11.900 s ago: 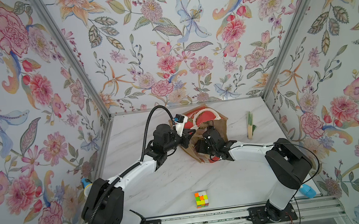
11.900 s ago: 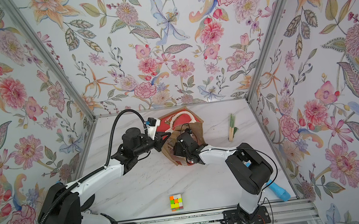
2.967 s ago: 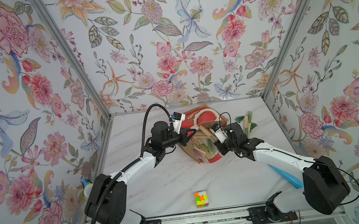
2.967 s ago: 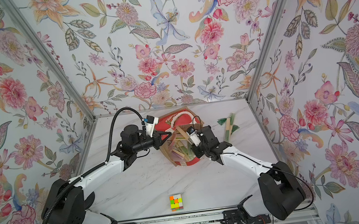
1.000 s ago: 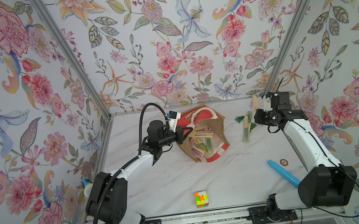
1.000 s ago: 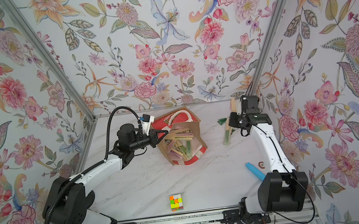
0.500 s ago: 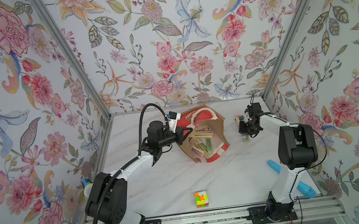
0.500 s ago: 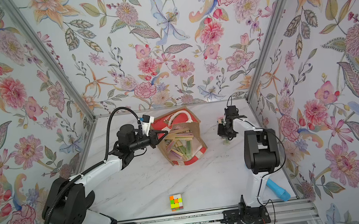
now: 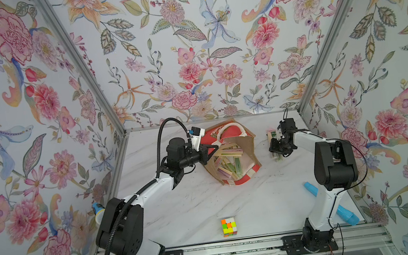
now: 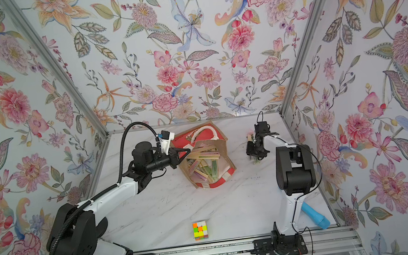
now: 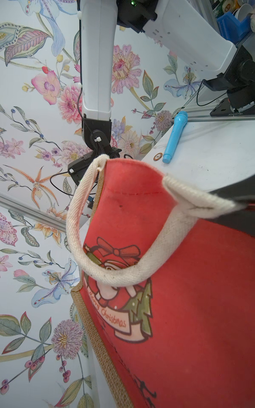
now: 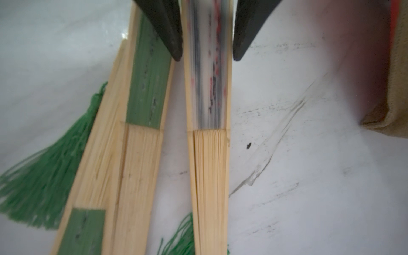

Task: Take out the folding fans from the tote bags
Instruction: Place the folding fan at the center of the board, then pick up the folding fan from the canvas bag.

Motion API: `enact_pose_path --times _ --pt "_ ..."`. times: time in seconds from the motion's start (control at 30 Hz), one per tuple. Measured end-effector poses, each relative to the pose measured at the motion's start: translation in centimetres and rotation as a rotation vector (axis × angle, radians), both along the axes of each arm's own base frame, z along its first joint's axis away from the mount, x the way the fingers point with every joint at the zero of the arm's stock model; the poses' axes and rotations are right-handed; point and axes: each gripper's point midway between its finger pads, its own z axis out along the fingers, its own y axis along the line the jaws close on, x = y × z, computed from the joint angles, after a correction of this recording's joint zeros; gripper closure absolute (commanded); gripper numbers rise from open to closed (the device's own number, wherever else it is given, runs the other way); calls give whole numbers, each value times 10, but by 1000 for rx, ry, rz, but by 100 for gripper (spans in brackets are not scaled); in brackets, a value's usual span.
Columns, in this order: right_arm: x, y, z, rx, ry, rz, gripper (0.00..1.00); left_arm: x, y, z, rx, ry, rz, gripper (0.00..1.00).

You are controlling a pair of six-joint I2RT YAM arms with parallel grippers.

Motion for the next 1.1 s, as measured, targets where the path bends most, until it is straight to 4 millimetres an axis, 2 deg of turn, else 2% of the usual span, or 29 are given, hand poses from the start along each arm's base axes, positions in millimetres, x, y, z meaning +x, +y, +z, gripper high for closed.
enact_pose_path --times 0.13,0.23,0.3,0.43,0.57,0.6,0.7,1.0,1.1 --pt "-1 1 3 12 -2 -5 43 1 0 -1 1 1 4 100" --pt "-3 1 17 26 -24 -3 40 1 0 -1 1 1 4 100" --pt "-6 1 36 35 -63 0 39 1 0 -1 1 3 5 100" --pt "-17 7 91 62 -187 29 37 1 1 -1 -1 7 10 100" --pt "-40 21 147 107 -328 99 37 1 2 0 0 11 17 100" --pt "-47 25 155 121 -351 118 36 1 2 0 1 12 17 100" --pt "-73 45 175 174 -414 199 36 0 2 -1 4 17 17 100" --pt "-160 131 213 316 -616 492 34 0 2 -1 4 18 17 100" --pt "-181 155 216 349 -668 571 34 0 2 -1 4 18 17 100"
